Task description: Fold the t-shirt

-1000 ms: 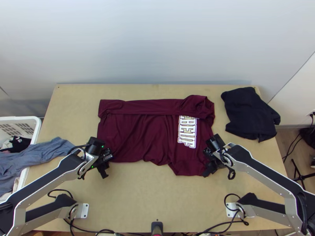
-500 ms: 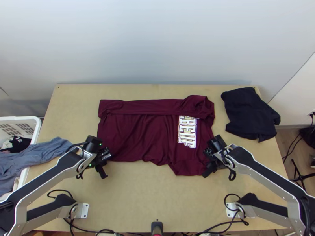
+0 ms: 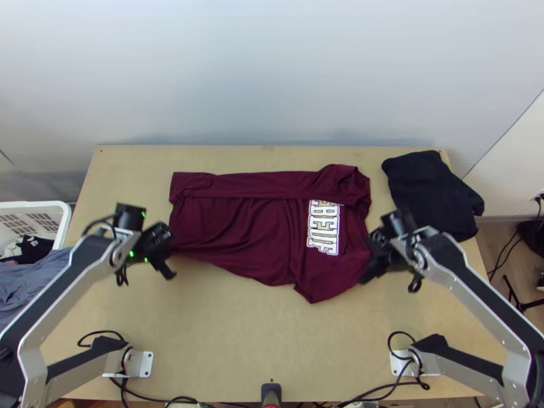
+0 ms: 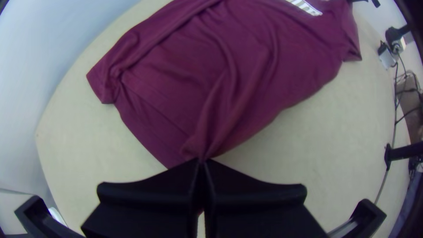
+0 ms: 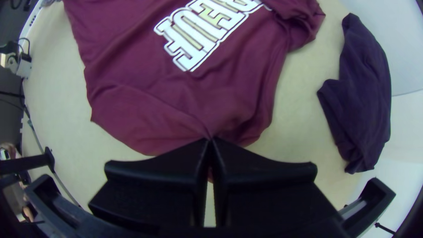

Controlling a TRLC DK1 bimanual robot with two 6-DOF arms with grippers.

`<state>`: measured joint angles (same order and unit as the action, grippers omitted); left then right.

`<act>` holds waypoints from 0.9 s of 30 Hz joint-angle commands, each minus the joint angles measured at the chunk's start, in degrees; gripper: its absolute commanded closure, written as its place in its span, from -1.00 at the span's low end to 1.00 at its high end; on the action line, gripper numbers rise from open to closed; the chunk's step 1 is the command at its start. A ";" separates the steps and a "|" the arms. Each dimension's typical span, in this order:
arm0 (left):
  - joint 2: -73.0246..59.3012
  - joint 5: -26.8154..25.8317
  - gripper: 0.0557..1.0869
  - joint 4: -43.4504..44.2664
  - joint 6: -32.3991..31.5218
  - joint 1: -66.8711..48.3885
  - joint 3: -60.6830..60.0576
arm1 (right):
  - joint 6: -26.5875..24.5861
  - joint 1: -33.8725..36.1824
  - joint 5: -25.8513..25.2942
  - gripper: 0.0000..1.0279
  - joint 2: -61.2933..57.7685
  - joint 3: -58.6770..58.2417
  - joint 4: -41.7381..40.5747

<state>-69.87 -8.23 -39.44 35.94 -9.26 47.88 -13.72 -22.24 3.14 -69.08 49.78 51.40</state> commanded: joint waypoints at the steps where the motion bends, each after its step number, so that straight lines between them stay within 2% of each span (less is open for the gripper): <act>1: -8.36 -2.41 0.92 -0.20 -0.61 6.71 10.57 | -3.07 8.09 1.52 0.94 -7.91 9.81 0.02; 13: -25.14 -2.32 0.92 2.97 -5.53 7.32 23.75 | -2.98 12.75 3.37 0.94 -29.53 31.43 -0.16; 22: -32.61 -1.61 0.92 4.81 -5.53 8.47 27.80 | -3.34 15.12 4.07 0.94 -41.05 40.31 -0.86; 27: -35.34 -1.61 0.92 4.99 -8.17 10.05 33.33 | -0.44 16.35 7.23 0.94 -44.65 47.87 -0.77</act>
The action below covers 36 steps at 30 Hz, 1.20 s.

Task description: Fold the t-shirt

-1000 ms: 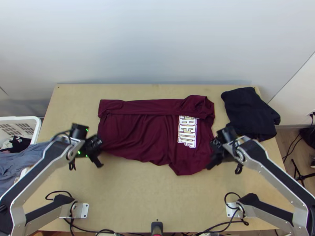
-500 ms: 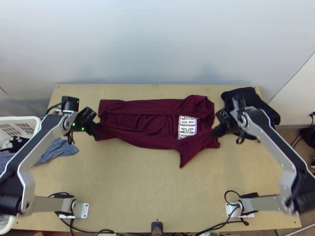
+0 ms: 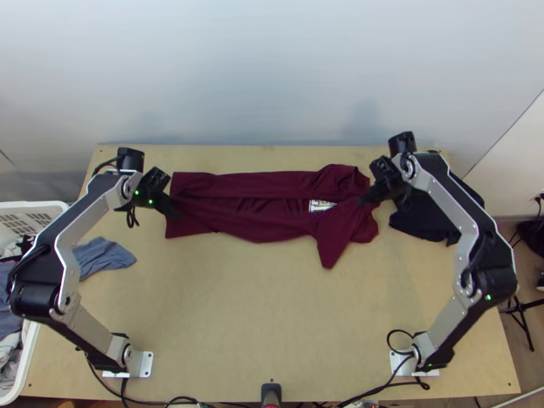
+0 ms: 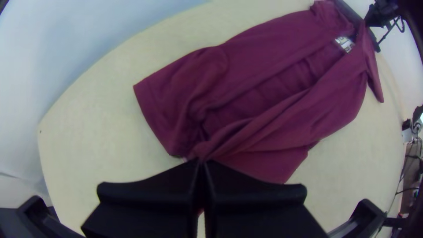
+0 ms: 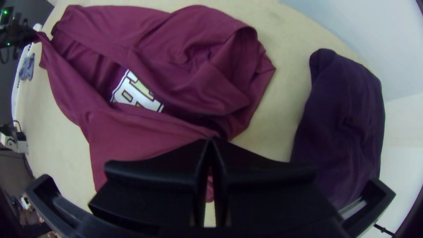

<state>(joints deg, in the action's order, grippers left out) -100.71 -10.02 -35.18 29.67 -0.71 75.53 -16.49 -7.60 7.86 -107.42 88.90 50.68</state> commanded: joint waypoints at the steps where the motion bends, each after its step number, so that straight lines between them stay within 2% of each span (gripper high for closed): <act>1: -5.29 0.18 0.92 0.73 -1.90 1.41 6.30 | 2.52 1.62 2.51 0.94 -7.11 9.80 -0.05; 15: -14.61 4.40 0.90 1.43 -3.22 -2.19 11.22 | 3.57 2.85 2.43 0.94 -20.73 19.99 -2.25; 24: -14.87 4.57 0.89 1.43 -3.48 0.01 11.40 | 4.63 3.82 2.43 0.93 -21.70 21.31 -4.18; 26: -14.96 4.57 0.57 1.43 -3.48 -0.08 11.05 | 4.63 3.64 2.43 0.79 -22.13 21.14 -4.09; 27: -14.96 4.57 0.31 1.43 -3.57 -0.08 10.96 | 4.63 3.55 2.34 0.64 -22.49 21.05 -4.09; 29: -14.87 5.19 -0.38 1.43 -3.83 -0.26 10.69 | 4.89 3.46 2.25 0.30 -22.93 20.96 -4.09; 30: -14.61 5.89 -0.87 1.43 -3.92 -0.34 10.34 | 4.89 3.38 2.25 0.13 -22.93 20.87 -3.74; 31: -14.26 6.07 -0.92 1.52 -4.18 -0.52 9.99 | 4.89 3.29 2.25 -0.04 -22.84 20.87 -3.39; 34: -11.97 6.07 -0.92 3.36 -5.24 -0.78 8.32 | 4.89 2.85 1.37 -0.58 -22.40 21.22 -1.54; 36: -11.00 6.15 -0.92 3.54 -5.59 -0.61 8.41 | 4.80 2.94 0.84 -0.71 -21.26 21.22 -0.93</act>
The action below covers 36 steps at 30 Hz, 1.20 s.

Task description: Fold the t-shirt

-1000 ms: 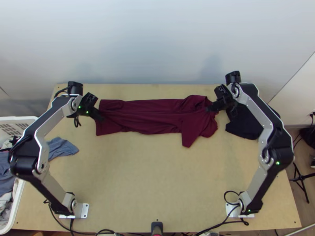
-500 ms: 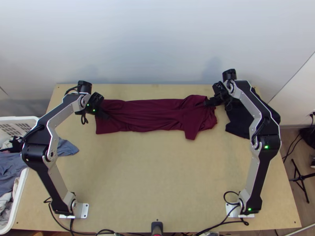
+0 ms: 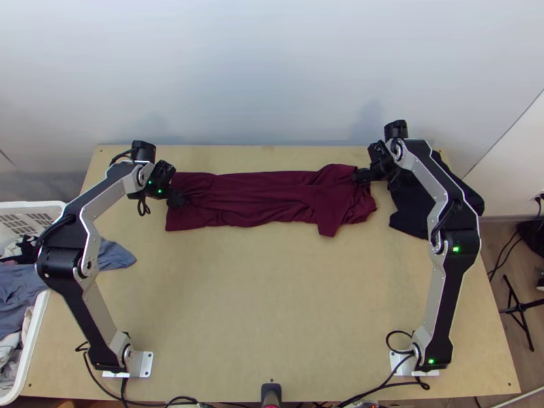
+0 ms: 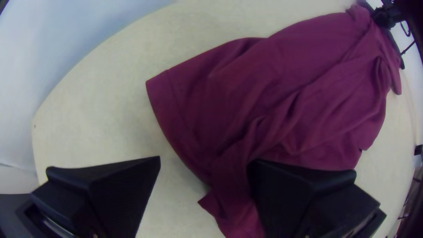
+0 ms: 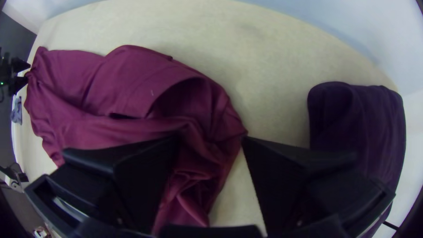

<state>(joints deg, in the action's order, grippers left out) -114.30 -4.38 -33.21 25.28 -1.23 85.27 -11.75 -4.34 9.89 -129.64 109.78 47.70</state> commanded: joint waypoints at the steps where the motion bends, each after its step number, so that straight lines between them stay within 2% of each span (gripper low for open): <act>1: 3.03 0.43 -0.92 1.57 -1.46 0.36 -0.99 | 0.06 -0.06 -1.19 -0.71 1.68 0.35 2.04; 6: 5.76 0.87 -0.92 1.31 -1.63 2.99 0.68 | -0.47 1.61 -1.28 -0.80 4.66 0.88 2.04; 8: 5.49 2.89 -0.92 1.31 -0.05 5.98 2.18 | -0.56 2.49 -1.28 -0.82 5.37 0.88 2.22; 15: 4.44 2.19 -0.92 -4.41 -2.87 7.91 4.02 | -1.00 3.64 -1.19 -0.82 8.09 0.70 5.56; 21: 1.89 -11.44 -0.90 -12.84 -14.47 10.20 6.31 | -0.56 1.26 -1.10 -0.86 13.01 -1.85 9.87; 26: 2.06 -13.11 -0.90 -13.02 -18.25 9.58 4.46 | -0.21 -1.20 -1.10 -0.89 17.94 -7.12 9.78; 30: 1.19 -19.00 -0.89 -13.02 -20.44 9.94 4.81 | 0.23 -1.73 -1.01 -0.90 20.92 -10.72 9.78; 36: -2.07 -19.08 -0.89 -13.02 -20.18 9.67 5.52 | 0.23 -1.55 -0.84 -0.90 23.74 -14.59 9.25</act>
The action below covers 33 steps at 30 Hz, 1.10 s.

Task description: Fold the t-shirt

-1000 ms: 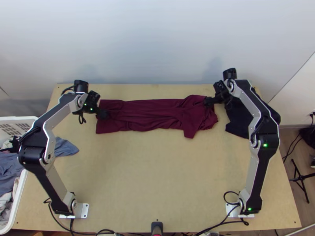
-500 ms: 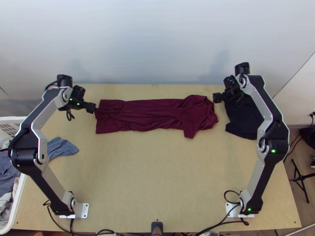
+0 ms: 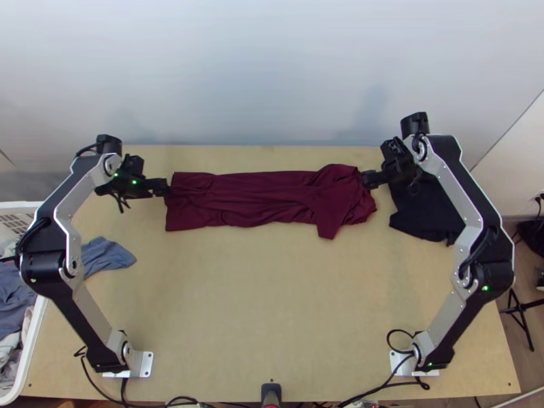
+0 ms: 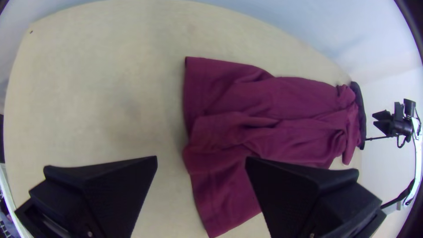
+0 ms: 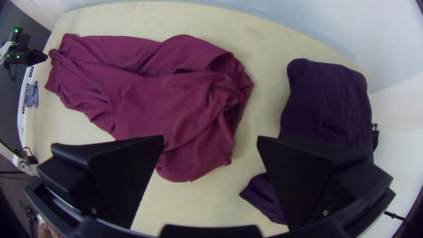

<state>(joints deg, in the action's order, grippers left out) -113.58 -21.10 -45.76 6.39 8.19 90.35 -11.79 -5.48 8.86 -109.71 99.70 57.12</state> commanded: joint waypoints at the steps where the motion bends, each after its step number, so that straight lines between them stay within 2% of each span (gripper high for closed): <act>1: -3.14 -2.72 -0.89 -0.30 -1.38 0.34 0.36 | 0.28 -0.50 0.19 -0.90 4.42 -5.22 -0.17; 4: -3.75 -5.26 -0.89 -0.03 -1.65 0.25 0.53 | 0.28 -0.85 0.19 -0.90 5.74 -6.62 -0.17; 8: -5.95 -5.53 -0.89 0.85 -1.91 -0.28 0.97 | 0.28 -1.03 0.19 -0.90 5.91 -7.33 -0.26; 12: -7.80 -9.66 -0.88 0.93 -2.53 0.08 1.41 | 0.28 -1.20 0.19 -0.90 5.82 -7.24 -0.35; 18: -9.47 -9.75 -0.84 2.08 -2.88 -0.28 2.38 | 0.37 -1.47 0.19 -0.90 5.12 -7.06 -0.79; 25: -10.79 -13.17 -0.84 1.72 -4.28 -3.09 3.61 | 0.63 -2.00 0.19 -0.91 4.77 -7.68 -0.96; 33: -14.92 -13.53 -0.83 2.08 -5.69 -7.48 7.13 | 0.63 -2.00 0.10 -0.91 4.95 -8.73 -1.14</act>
<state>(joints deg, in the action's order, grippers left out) -125.64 -33.93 -43.42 2.09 3.70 94.61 -11.16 -7.40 9.06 -104.88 91.79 56.16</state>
